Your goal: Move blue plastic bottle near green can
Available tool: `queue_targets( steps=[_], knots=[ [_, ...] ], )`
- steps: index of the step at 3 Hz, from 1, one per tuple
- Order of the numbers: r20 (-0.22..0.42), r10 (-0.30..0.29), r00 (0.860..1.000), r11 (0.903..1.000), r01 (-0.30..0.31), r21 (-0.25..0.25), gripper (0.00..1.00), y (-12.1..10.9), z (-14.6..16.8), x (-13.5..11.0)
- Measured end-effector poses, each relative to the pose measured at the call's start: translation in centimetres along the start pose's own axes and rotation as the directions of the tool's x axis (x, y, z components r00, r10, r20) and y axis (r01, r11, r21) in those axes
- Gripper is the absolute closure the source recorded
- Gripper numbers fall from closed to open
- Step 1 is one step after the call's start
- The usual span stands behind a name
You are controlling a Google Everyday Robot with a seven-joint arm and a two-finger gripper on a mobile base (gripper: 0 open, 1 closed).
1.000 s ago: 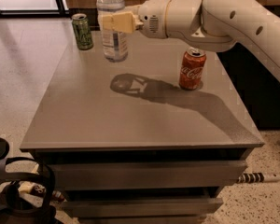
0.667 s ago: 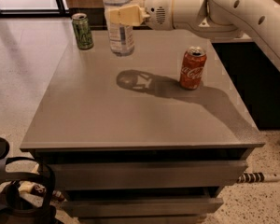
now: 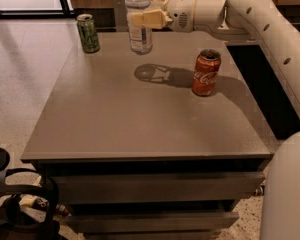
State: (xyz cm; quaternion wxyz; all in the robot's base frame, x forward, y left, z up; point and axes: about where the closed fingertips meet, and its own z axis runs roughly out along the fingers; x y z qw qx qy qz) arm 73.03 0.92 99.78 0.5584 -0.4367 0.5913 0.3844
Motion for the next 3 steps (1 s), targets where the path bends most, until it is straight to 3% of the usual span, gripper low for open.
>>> queue_targets(
  steps=[2, 3],
  knots=[
    [-0.027, -0.026, 0.999, 0.9985, 0.028, 0.047, 1.00, -4.1, 0.0, 2.5],
    [0.005, -0.007, 1.000, 0.9971, 0.006, 0.076, 1.00, -5.5, 0.3, 3.4]
  ],
)
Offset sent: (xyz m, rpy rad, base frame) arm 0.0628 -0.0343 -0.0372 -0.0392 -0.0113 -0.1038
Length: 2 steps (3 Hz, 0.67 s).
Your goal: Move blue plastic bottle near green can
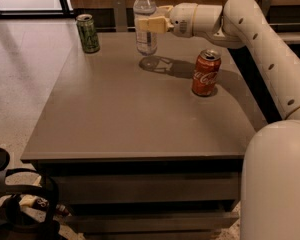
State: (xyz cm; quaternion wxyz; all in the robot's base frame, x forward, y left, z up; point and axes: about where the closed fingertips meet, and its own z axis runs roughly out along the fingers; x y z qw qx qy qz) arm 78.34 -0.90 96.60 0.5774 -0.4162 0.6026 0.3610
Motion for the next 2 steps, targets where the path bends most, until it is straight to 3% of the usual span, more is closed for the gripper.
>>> queue_targets(
  steps=[2],
  knots=[
    [0.094, 0.015, 0.995, 0.9998, -0.017, 0.012, 1.00, -1.5, 2.4, -0.6]
  ],
)
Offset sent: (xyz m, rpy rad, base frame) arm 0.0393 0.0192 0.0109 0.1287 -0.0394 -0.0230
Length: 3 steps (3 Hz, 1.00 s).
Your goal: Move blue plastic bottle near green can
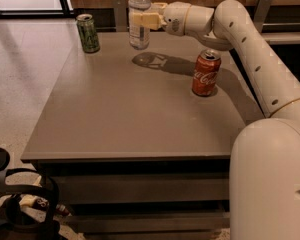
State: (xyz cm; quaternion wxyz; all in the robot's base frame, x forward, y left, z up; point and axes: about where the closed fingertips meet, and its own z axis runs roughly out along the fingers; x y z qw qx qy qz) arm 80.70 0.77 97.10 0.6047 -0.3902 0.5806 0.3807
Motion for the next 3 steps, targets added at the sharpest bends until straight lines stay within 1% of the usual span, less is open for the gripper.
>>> queue_targets(
  steps=[1, 2, 3],
  knots=[
    [-0.004, 0.008, 1.000, 0.9999, -0.008, 0.009, 1.00, -0.2, 1.1, -0.3],
    [-0.036, 0.030, 0.999, 0.9993, -0.029, 0.023, 1.00, -0.5, 1.9, 0.0],
    [-0.045, 0.058, 0.997, 0.9979, -0.057, 0.031, 1.00, -1.5, 2.5, 0.8]
  ],
)
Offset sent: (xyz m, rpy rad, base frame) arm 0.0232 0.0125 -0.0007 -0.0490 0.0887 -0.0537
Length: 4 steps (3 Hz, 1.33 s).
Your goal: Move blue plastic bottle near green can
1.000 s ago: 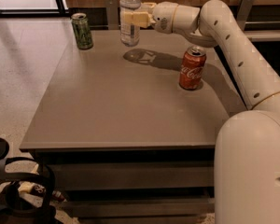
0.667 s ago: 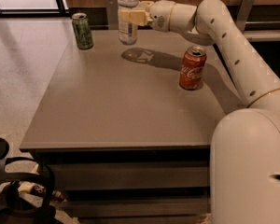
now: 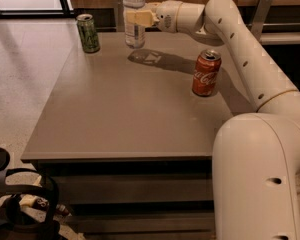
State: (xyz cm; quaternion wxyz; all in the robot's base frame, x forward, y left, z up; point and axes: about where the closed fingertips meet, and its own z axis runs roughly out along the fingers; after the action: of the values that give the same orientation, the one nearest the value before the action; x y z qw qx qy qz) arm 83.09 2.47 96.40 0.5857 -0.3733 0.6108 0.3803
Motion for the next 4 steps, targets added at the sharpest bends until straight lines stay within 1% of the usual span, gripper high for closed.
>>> queue_targets(
  steps=[1, 2, 3, 4],
  knots=[
    [0.005, 0.016, 1.000, 0.9999, -0.016, 0.002, 1.00, -0.8, 0.7, 0.7],
    [-0.018, 0.020, 1.000, 0.9996, -0.019, 0.021, 1.00, -1.3, 1.0, 1.3],
    [-0.087, 0.020, 0.996, 0.9985, -0.016, 0.053, 1.00, -0.7, 1.1, 2.5],
    [-0.083, 0.017, 0.996, 0.9986, -0.013, 0.052, 1.00, -0.4, 1.6, 2.7]
  ],
)
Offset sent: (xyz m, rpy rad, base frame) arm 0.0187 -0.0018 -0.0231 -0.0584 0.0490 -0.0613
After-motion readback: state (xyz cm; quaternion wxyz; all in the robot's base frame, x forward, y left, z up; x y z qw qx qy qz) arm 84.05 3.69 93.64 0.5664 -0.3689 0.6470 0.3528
